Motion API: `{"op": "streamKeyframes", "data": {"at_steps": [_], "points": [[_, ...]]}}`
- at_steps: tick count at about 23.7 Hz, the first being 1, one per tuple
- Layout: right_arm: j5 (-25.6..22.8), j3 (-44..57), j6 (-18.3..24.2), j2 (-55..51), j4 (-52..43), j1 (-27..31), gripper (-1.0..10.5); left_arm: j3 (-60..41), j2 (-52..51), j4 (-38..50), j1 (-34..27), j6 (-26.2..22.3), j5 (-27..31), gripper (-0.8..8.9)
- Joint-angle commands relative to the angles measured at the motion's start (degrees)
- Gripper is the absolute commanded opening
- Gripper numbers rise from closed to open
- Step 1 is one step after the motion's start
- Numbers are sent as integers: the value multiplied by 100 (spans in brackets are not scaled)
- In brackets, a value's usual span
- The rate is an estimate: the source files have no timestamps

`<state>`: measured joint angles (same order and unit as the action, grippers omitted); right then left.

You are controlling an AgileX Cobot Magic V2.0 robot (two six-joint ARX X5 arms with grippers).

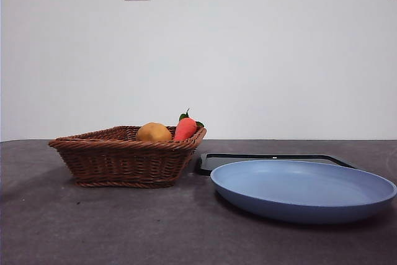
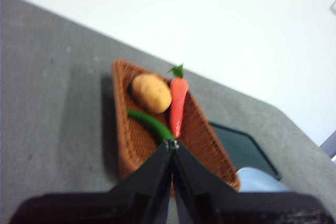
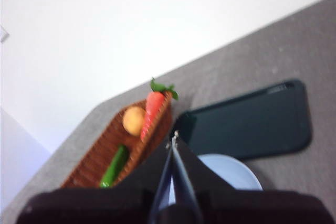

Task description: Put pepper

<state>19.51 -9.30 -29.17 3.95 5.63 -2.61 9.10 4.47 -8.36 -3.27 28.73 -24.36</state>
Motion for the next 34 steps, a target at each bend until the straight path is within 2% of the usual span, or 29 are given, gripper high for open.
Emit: {"op": "streamKeyframes", "data": {"at_steps": [1,6,11,18,22,26,28,31,32,34], "points": [[11,-420,-48,258,-74,-13,5,424,310,-125,-20,55,-144,7],[31,-1237,501,964,474,-20,5,1255,1143,-350,-20,-350,-675,7],[308,-2286,1421,1803,1663,-24,5,2170,2009,-1073,-7,-1110,-1191,7],[297,-3775,2651,2975,3497,-144,5,3191,2817,-2479,-2,-2409,-1311,7],[286,-4494,3202,3569,4483,-212,5,3560,3093,-3115,81,-2822,-1300,7],[264,-4929,3585,4022,5324,-278,5,3790,3215,-3652,323,-2992,-920,7],[243,-4931,3633,4089,5418,-282,5,3799,3215,-3679,407,-3025,-601,6],[267,-4931,3626,4131,5324,-282,15,3799,3215,-3672,411,-3012,-568,13],[264,-4931,3626,4142,5311,-282,16,3799,3215,-3670,411,-2988,-568,44],[264,-4931,3606,4159,5289,-282,108,3799,3215,-3628,411,-2885,-566,238]]}}
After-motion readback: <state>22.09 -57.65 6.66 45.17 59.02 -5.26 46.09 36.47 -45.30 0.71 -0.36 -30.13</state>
